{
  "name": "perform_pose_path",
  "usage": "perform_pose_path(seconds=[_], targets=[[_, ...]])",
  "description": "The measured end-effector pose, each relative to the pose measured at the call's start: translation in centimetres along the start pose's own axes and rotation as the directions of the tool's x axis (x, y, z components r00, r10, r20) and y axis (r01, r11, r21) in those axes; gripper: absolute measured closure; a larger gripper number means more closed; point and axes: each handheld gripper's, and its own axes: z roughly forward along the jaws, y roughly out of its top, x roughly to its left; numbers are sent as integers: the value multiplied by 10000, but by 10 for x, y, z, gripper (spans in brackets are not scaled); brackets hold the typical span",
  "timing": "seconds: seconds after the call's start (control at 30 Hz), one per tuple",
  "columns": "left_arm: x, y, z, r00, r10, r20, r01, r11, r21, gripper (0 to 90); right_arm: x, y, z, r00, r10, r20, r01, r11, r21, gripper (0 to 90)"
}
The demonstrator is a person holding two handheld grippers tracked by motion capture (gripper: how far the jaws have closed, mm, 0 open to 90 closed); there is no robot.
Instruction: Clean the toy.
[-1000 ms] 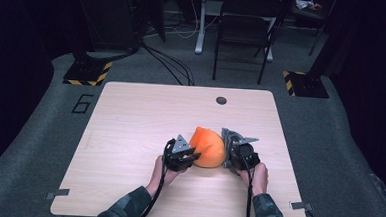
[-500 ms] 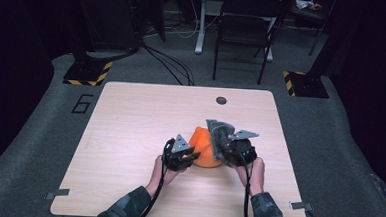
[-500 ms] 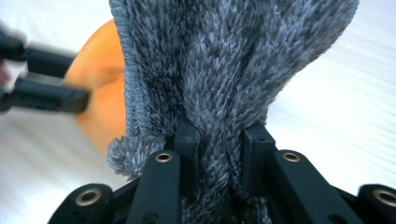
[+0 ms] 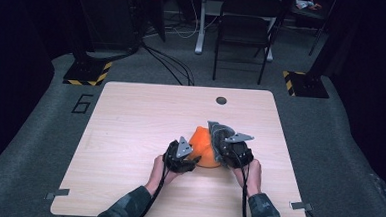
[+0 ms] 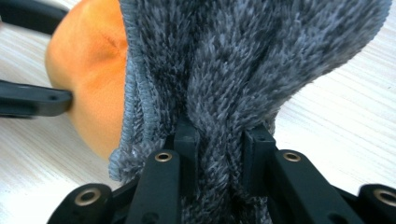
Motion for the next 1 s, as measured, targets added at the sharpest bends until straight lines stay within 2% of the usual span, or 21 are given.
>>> perform_pose_path(seconds=[0.07, 0.17, 0.23, 0.27, 0.4, 0.5, 0.53, 0.6, 0.63, 0.67, 0.77, 0.83, 0.9, 0.93, 1.0], targets=[[2, -1, 0, 9995, -312, 74, 313, 9993, -183, 644, -1, 1, -1, 9999, 126, -92, -126, 9999, -48, 716], [5, 1, -4, 9975, -676, 214, 682, 9973, -268, 717, 0, 7, -8, 9993, 381, -70, -382, 9990, -228, 716], [7, 4, -8, 9940, -1014, 401, 1027, 9941, -334, 740, 1, 13, -15, 9997, 256, 0, -256, 9990, -379, 716], [7, 7, -11, 9901, -1317, 482, 1337, 9902, -408, 750, 3, 16, -19, 9994, 333, -74, -336, 9984, -463, 716], [3, 12, -18, 9833, -1681, 704, 1717, 9840, -483, 763, 18, 32, -33, 9992, -15, -400, -19, 9964, -850, 716], [1, 11, -17, 9828, -1683, 753, 1721, 9840, -463, 763, 36, 38, -27, 9989, -373, -299, 353, 9972, -664, 713], [1, 10, -17, 9836, -1626, 779, 1661, 9852, -412, 762, 38, 38, -22, 9979, -605, -220, 594, 9970, -498, 712], [1, 9, -14, 9839, -1599, 804, 1631, 9860, -348, 761, 39, 36, -10, 9969, -788, 53, 789, 9967, -172, 712], [2, 8, -13, 9849, -1535, 798, 1567, 9870, -349, 761, 38, 34, -7, 9968, -793, 137, 795, 9967, -138, 711], [2, 8, -12, 9826, -1631, 888, 1665, 9855, -323, 761, 36, 32, -5, 9964, -842, 85, 844, 9962, -204, 712], [2, 8, -11, 9834, -1583, 882, 1617, 9863, -334, 758, 32, 30, -7, 9979, -644, 36, 644, 9979, -85, 711], [4, 7, -11, 9847, -1520, 852, 1554, 9872, -347, 756, 26, 28, -5, 9988, -461, -140, 458, 9988, -191, 711], [4, 7, -12, 9826, -1596, 955, 1628, 9863, -262, 756, 22, 27, -4, 9997, -144, -203, 140, 9997, -179, 711], [5, 7, -12, 9827, -1590, 951, 1621, 9864, -263, 756, 20, 26, -4, 9994, -270, -221, 266, 9995, -155, 711], [5, 7, -12, 9832, -1554, 959, 1586, 9870, -265, 756, 17, 24, -4, 9997, -220, -66, 219, 9997, -58, 711]])
